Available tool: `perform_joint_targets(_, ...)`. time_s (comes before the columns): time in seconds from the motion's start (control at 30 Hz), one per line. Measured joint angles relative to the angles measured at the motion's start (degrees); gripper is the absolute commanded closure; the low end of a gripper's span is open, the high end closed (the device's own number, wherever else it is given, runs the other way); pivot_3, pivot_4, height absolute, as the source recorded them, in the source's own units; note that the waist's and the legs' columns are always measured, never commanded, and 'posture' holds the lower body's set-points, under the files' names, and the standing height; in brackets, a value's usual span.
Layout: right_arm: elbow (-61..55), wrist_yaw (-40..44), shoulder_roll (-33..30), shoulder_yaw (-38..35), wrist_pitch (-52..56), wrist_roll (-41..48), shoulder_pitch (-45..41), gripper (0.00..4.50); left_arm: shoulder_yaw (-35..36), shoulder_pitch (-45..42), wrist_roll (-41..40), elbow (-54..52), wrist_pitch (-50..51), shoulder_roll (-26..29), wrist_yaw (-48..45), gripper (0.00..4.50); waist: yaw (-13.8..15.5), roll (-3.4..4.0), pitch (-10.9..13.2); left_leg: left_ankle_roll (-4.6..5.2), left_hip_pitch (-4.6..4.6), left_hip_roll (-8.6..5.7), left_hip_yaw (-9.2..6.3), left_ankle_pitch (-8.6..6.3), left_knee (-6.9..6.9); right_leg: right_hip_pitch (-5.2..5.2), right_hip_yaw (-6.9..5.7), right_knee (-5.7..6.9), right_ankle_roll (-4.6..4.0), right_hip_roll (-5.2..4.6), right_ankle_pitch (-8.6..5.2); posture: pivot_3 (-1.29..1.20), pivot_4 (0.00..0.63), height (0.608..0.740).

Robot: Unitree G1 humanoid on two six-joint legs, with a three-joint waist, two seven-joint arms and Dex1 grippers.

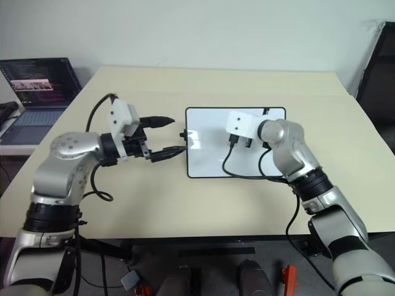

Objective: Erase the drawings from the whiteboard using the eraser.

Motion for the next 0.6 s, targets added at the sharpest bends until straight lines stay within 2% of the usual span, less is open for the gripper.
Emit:
perform_joint_targets(0.1, -3.86, 4.89, -0.18, -4.47, 4.74, 6.49, 2.46, 3.46, -0.17, -0.39, -0.07, -0.02, -0.04, -0.81, -0.31, 0.0, 0.18, 0.03, 0.03, 0.0, -0.29, -0.02, 0.0, 0.0, 0.0, -0.3, 0.01, 0.01, 0.02, -0.02, 0.02, 0.0, 0.15, 0.74)
perform_joint_targets(0.17, -8.27, 7.4, -0.53, -11.03, 9.98, 12.92, 2.74, 3.46, -0.71, -0.62, -0.12, -0.04, 0.11, -2.27, -0.73, 0.0, 0.5, 0.12, 0.09, 0.0, -0.64, -0.04, -0.04, 0.0, 0.03, -0.63, -0.02, 0.04, -0.19, -0.03, 0.19, 0.0, 0.15, 0.74)
perform_joint_targets(0.23, -11.99, 7.67, -3.45, -19.19, 15.04, 18.02, 2.02, 3.46, -2.8, -1.14, -0.36, -0.62, 0.23, -5.85, -0.82, 0.0, 1.5, 0.13, 0.1, -0.02, -0.73, -0.1, -0.11, -0.02, 0.03, -0.65, -0.13, -0.02, -0.18, -0.1, 0.21, 0.0, 0.15, 0.74)
perform_joint_targets(0.33, -13.22, 5.99, -10.25, -29.12, 20.19, 21.22, 1.97, 3.46, -5.43, -1.42, -0.95, -0.89, 0.24, -10.4, -0.59, 0.0, 2.37, 0.12, 0.09, -0.08, -0.86, -0.14, -0.15, -0.08, 0.02, -0.64, -0.2, -0.21, -0.13, -0.16, 0.18, 0.0, 0.15, 0.74)
perform_joint_targets(0.43, -11.12, 3.41, -15.32, -35.04, 24.71, 22.39, 5.8, 3.46, -7.13, -1.95, -0.95, -0.65, 0.1, -14.12, 0.48, 0.0, 2.41, 0.11, 0.09, -0.08, -0.9, -0.15, -0.1, -0.09, 0.01, -0.65, -0.15, -0.3, -0.12, -0.16, 0.17, 0.0, 0.15, 0.74)
perform_joint_targets(0.6, -0.49, -1.85, -21.5, -42.32, 32.56, 23.14, 13.18, 3.46, -10.59, -3.66, 1.61, 0.82, -1.39, -20.21, 3.53, 0.0, 2.27, 0.16, 0.07, -0.07, -0.85, -0.16, -0.02, -0.09, 0.01, -0.65, -0.06, -0.25, -0.11, -0.15, 0.17, 0.0, 0.15, 0.74)
